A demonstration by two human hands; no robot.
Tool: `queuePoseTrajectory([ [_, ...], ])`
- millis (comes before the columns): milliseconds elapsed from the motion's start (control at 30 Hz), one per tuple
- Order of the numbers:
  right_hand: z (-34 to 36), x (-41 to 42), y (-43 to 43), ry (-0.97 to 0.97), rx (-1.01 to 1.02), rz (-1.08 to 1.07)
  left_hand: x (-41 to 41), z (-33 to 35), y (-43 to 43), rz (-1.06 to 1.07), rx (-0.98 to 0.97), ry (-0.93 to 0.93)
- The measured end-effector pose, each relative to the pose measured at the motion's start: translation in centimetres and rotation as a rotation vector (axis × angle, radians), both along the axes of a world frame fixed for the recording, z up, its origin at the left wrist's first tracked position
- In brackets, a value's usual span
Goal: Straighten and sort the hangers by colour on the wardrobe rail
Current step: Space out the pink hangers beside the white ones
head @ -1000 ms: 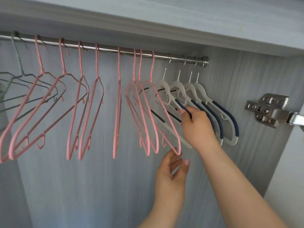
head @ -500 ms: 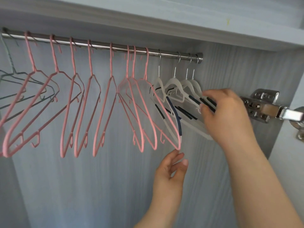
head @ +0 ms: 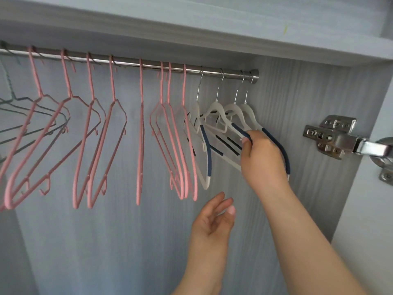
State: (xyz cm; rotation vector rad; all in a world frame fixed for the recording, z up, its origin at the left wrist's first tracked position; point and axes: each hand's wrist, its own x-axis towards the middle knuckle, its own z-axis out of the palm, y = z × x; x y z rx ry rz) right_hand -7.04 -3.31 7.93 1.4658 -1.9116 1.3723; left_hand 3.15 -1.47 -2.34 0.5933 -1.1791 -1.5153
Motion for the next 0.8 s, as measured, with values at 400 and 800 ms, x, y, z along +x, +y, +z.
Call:
queuePoseTrajectory([
  [400, 0.3, 0.7, 1.2, 0.128, 0.102, -0.084, -0.2, -0.5, -0.1, -0.018, -0.005, 0.001],
  [800, 1.7, -2.3, 0.4, 0.153, 0.389, -0.258, 0.4, -1.4, 0.1, -0.006, 0.008, -0.023],
])
